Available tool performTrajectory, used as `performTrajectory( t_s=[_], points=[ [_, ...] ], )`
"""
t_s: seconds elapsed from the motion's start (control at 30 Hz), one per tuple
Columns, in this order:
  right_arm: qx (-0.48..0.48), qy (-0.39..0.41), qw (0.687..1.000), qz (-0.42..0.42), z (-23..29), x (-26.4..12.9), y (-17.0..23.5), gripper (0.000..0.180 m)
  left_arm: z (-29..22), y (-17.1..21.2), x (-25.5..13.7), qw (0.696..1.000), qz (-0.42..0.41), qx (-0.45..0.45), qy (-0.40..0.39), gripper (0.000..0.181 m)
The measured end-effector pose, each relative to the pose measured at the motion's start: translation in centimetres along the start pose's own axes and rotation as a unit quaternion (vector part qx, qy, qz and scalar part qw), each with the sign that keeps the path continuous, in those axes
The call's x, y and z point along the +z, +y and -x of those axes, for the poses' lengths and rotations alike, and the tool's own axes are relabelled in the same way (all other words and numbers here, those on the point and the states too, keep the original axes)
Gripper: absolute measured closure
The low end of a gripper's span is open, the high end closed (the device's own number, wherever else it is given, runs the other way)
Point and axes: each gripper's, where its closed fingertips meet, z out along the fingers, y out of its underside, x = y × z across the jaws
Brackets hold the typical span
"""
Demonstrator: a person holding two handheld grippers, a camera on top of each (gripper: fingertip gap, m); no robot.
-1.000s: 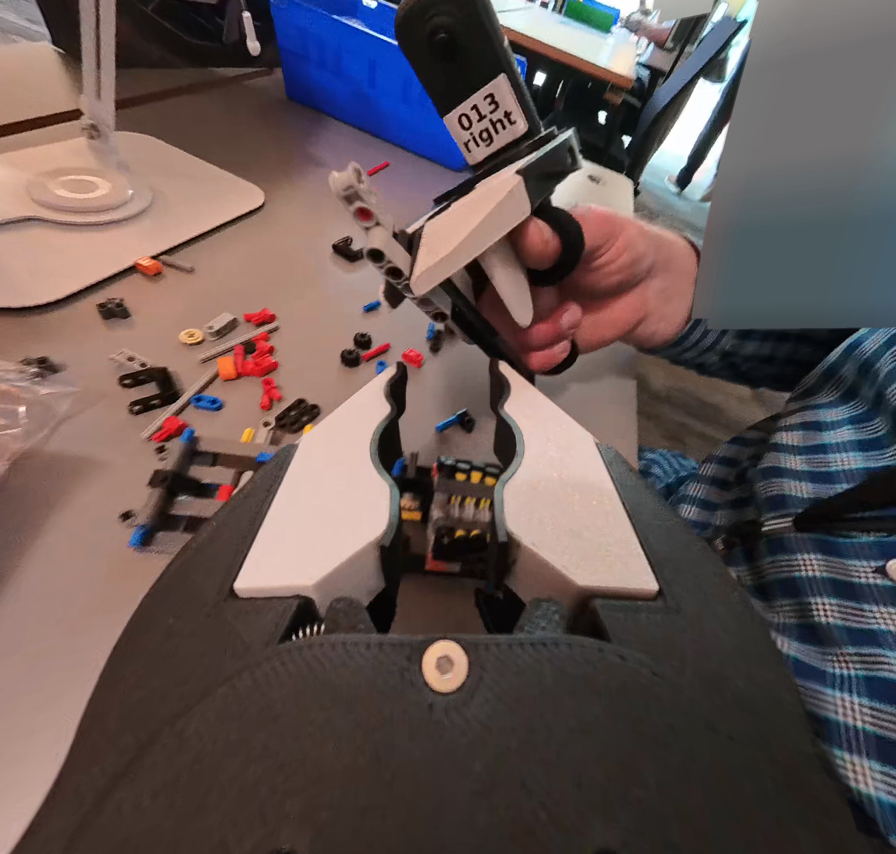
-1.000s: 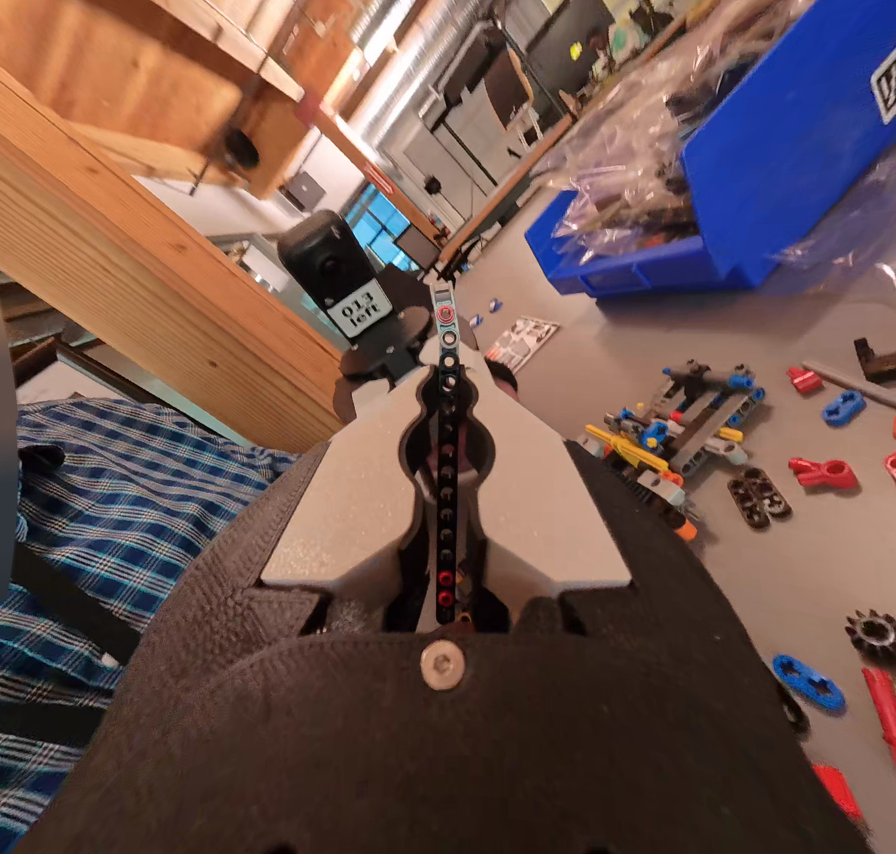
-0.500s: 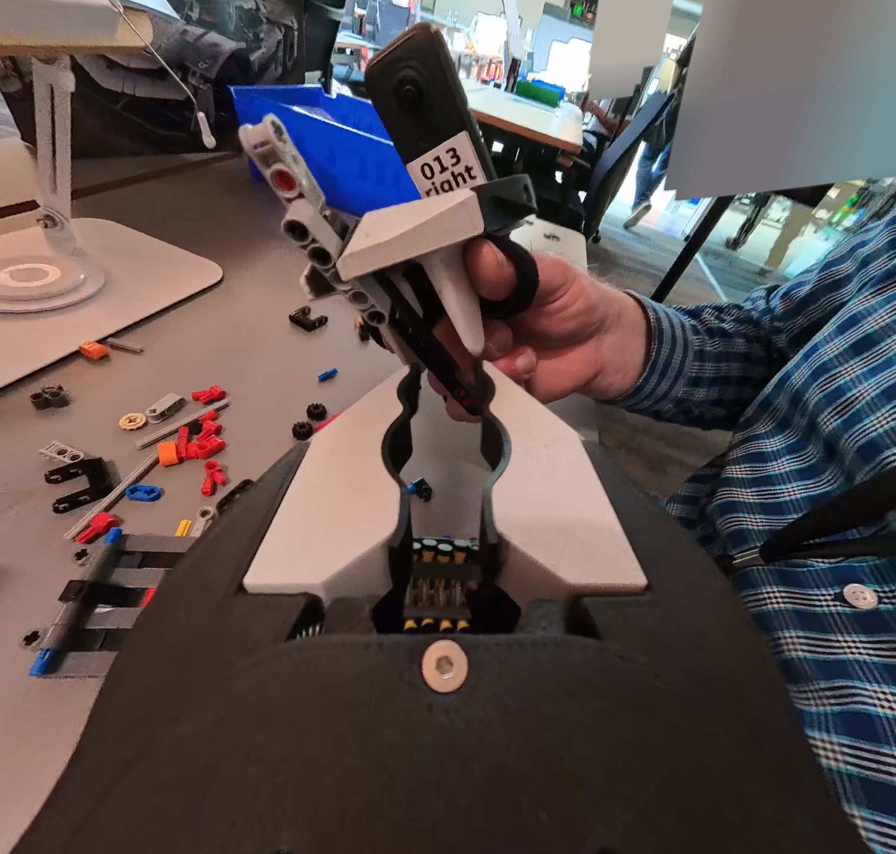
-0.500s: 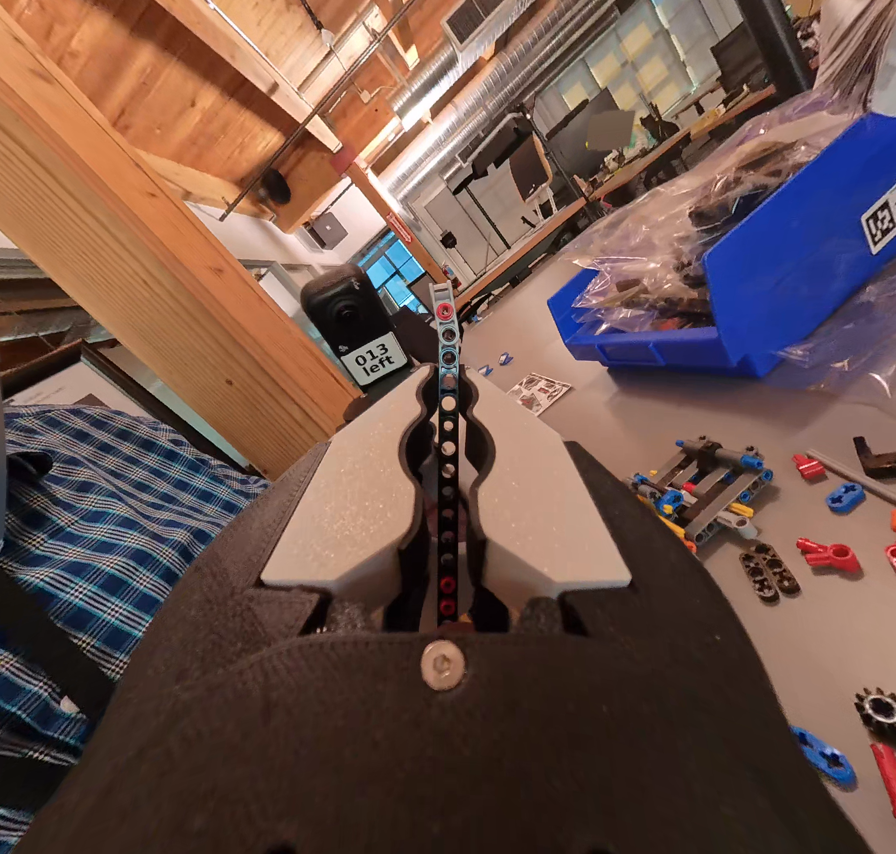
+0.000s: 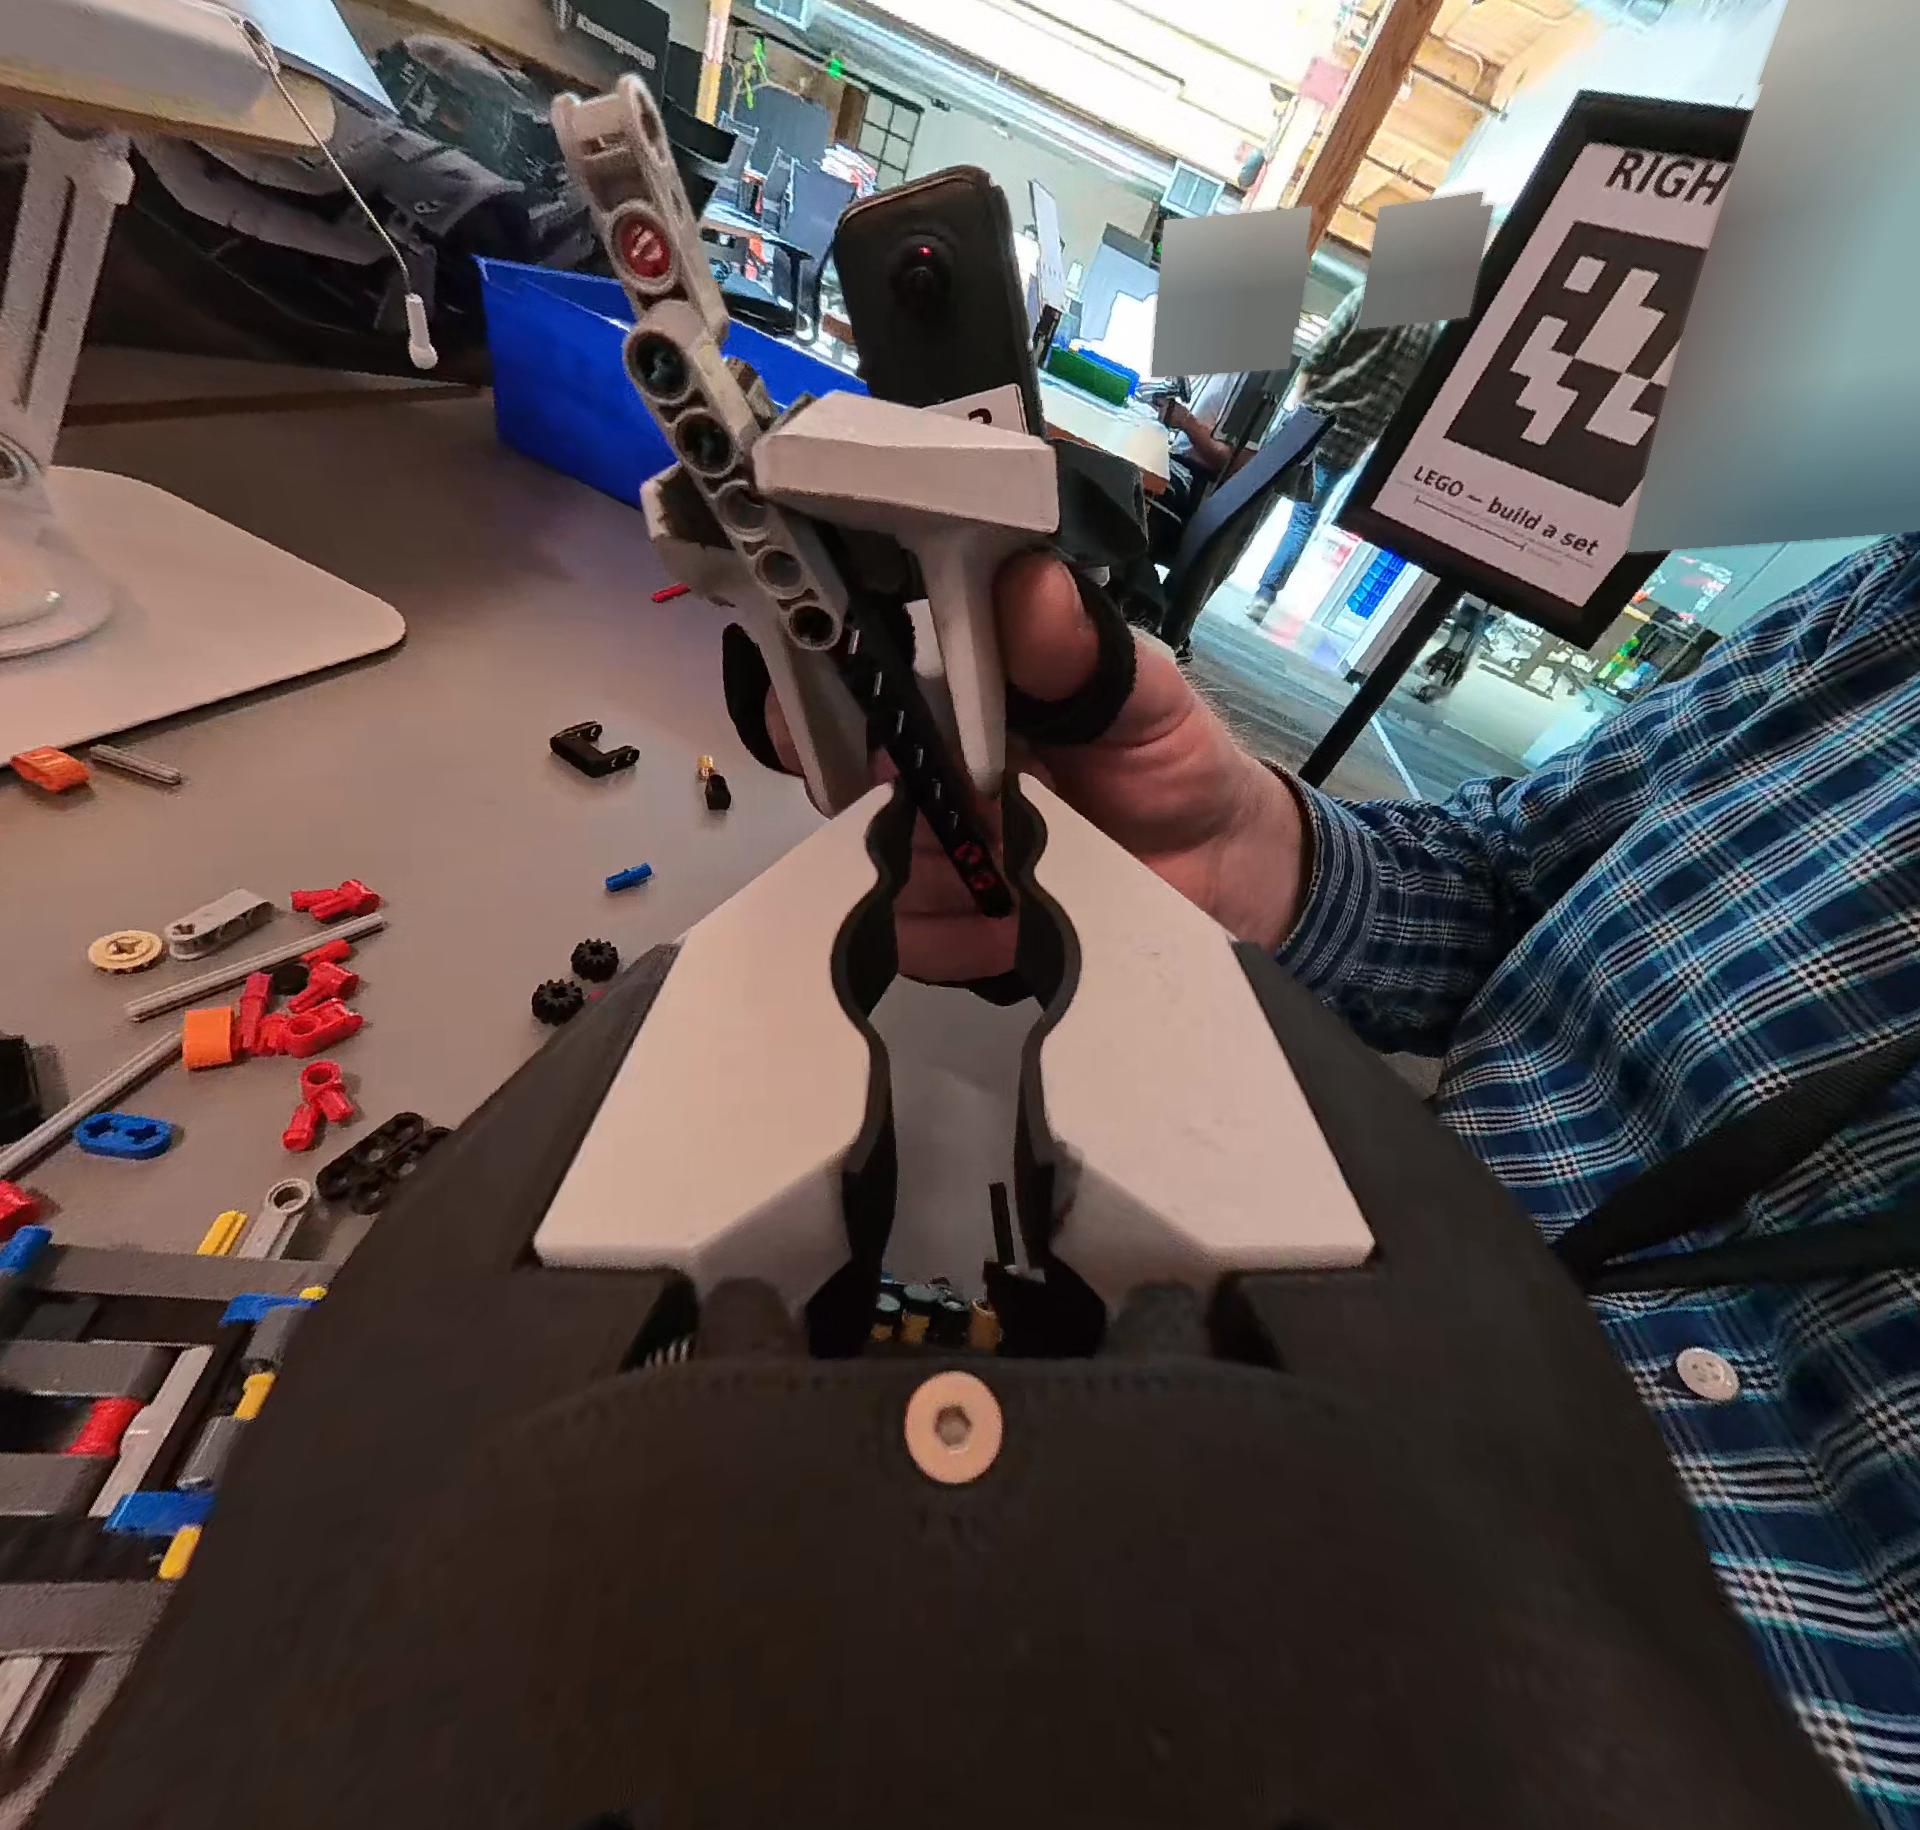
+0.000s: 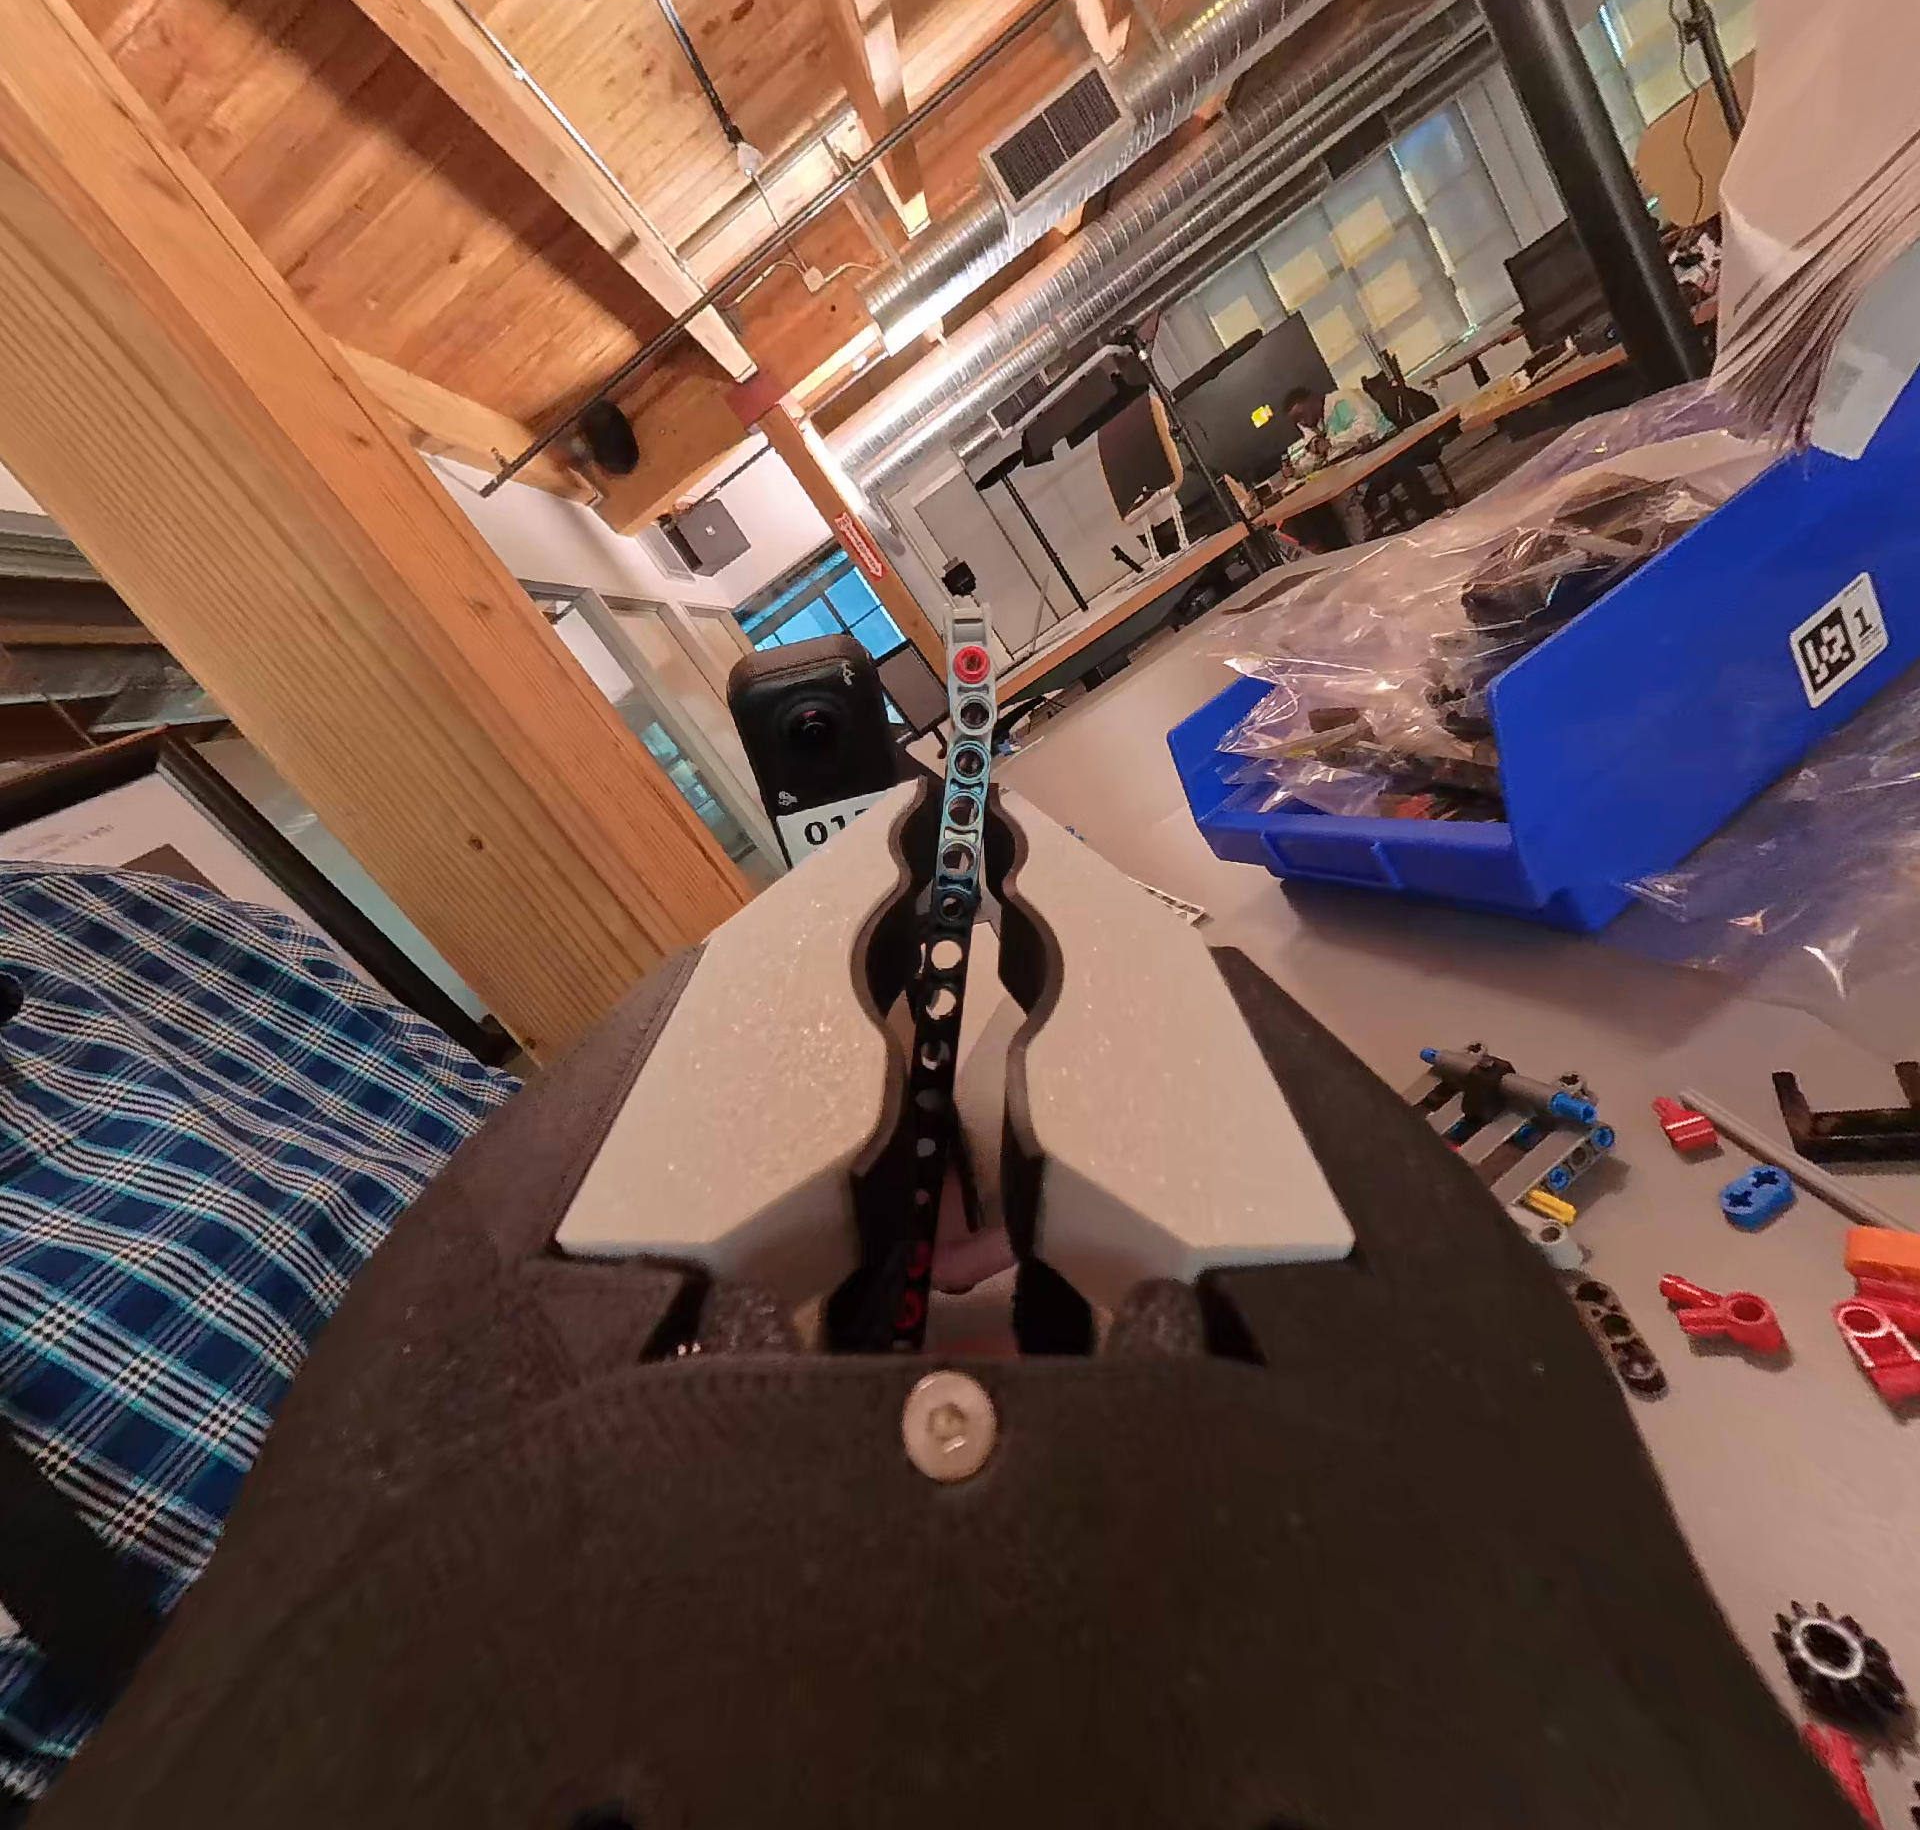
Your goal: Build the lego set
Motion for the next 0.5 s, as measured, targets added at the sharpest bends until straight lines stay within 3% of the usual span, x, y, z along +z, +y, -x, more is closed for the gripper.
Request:
performTrajectory(
  t_s=[0.5],
  points=[
    [-0.034,-0.015,0.999,0.031,-0.23,0.78,-0.41,0.171,0.60,-0.41,-0.42,0.999,0.032,-0.015,0.015,0.171]
  ],
)
